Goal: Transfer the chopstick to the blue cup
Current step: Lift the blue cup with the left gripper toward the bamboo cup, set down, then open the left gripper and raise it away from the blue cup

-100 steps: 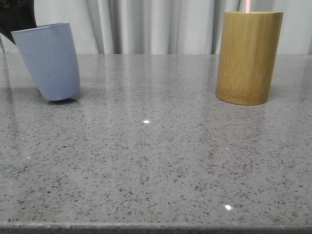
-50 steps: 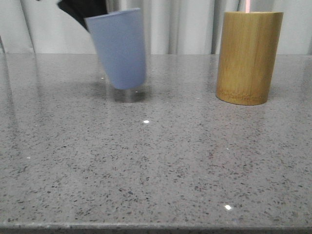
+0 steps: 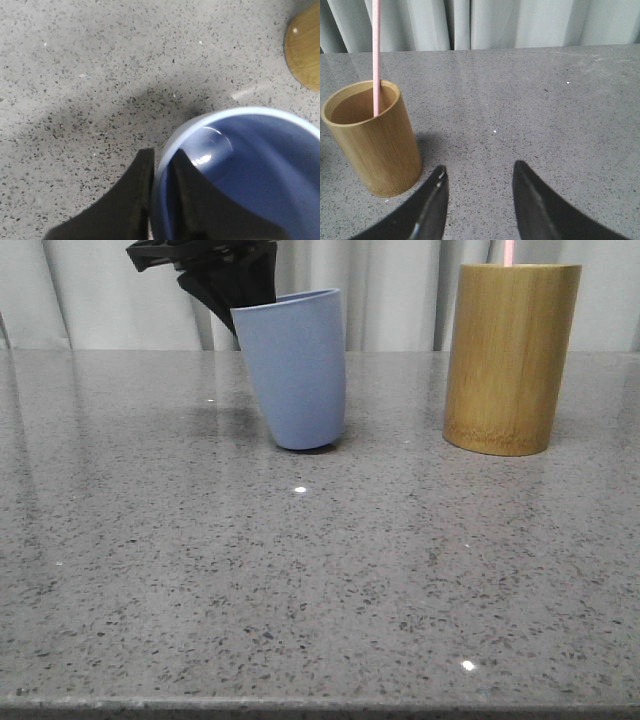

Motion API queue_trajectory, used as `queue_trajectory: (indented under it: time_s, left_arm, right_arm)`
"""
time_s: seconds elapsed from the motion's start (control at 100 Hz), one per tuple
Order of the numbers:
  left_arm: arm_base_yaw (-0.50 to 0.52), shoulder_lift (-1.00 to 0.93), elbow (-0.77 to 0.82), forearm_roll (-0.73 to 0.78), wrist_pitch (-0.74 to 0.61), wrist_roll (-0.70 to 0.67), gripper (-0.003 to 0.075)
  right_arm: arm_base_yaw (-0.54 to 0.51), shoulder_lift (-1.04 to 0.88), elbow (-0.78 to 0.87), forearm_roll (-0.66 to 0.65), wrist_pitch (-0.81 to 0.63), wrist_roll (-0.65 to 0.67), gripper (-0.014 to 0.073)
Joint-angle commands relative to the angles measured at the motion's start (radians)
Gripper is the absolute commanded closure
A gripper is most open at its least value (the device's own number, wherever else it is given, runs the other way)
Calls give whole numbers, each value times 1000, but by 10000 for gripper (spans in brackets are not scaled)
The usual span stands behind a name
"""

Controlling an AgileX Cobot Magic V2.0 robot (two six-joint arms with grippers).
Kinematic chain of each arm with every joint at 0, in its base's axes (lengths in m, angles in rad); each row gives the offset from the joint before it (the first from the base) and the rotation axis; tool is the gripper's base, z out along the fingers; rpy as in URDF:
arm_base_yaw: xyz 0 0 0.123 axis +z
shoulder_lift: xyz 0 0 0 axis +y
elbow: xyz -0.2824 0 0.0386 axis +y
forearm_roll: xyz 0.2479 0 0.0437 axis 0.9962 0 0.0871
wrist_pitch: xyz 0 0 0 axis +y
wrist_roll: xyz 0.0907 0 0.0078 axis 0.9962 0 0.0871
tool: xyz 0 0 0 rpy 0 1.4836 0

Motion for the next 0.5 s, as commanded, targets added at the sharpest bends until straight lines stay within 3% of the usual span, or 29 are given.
queue_trajectory:
  time_s: [0.0, 0.23, 0.49]
  left_arm:
    - [-8, -47, -35, -26, -29, -12, 632]
    - [-8, -47, -71, -37, -25, -12, 391]
    - [-6, -56, -137, -41, 33, -15, 383]
  right_arm:
    - [-6, 10, -37, 1, -70, -2, 263]
    - [-6, 10, -37, 1, -70, -2, 263]
    - [-6, 10, -37, 1, -75, -2, 263]
